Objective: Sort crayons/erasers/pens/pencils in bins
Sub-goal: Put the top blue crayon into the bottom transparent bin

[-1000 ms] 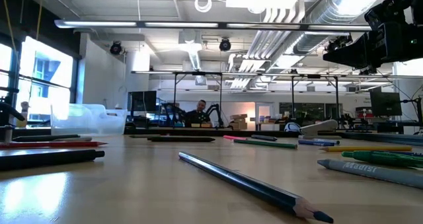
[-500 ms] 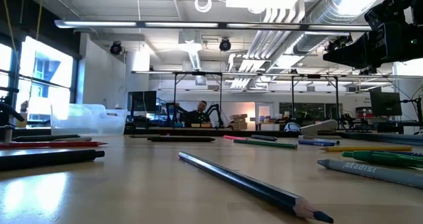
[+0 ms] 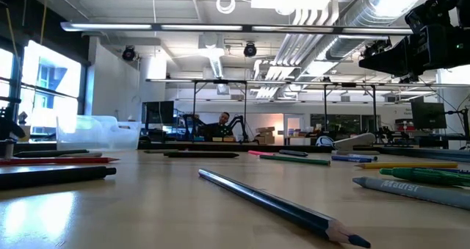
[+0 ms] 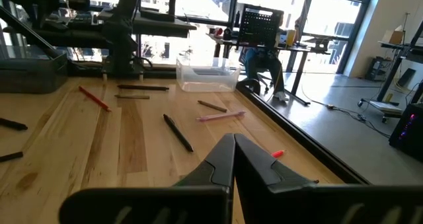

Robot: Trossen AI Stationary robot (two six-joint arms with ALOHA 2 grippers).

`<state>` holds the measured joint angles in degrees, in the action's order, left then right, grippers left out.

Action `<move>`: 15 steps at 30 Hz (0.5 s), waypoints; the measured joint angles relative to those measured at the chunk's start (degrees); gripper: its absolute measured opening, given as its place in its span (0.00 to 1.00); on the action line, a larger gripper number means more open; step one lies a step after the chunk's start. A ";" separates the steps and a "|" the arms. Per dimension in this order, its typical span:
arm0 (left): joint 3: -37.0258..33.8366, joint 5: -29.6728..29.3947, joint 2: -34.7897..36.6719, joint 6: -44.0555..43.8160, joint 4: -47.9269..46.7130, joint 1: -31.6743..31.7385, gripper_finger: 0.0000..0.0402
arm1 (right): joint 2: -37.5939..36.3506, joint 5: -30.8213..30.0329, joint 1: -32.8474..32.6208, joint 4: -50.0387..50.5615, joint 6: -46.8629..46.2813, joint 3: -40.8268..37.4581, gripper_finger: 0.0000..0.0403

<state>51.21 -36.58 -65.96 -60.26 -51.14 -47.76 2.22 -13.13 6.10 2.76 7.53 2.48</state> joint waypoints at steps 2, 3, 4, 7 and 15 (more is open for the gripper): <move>-5.14 2.54 3.27 8.39 9.28 4.33 0.00 | 0.00 -0.02 -0.01 0.01 0.00 0.00 0.00; -7.80 4.47 4.70 12.61 14.75 6.63 0.00 | 0.00 -0.01 0.01 0.00 0.00 0.00 0.00; -10.71 6.62 6.11 16.84 20.48 9.13 0.00 | 0.00 -0.02 0.01 0.02 0.00 0.00 0.00; -18.58 14.04 8.68 28.84 37.73 16.98 0.00 | 0.00 0.00 0.00 -0.03 0.00 0.00 0.00; -30.18 31.12 6.83 49.88 72.44 38.17 0.00 | 0.00 -0.02 0.01 0.00 0.00 0.00 0.00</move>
<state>21.03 -5.46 -59.14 -10.39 21.30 -9.59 2.22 -13.14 6.10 2.76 7.53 2.48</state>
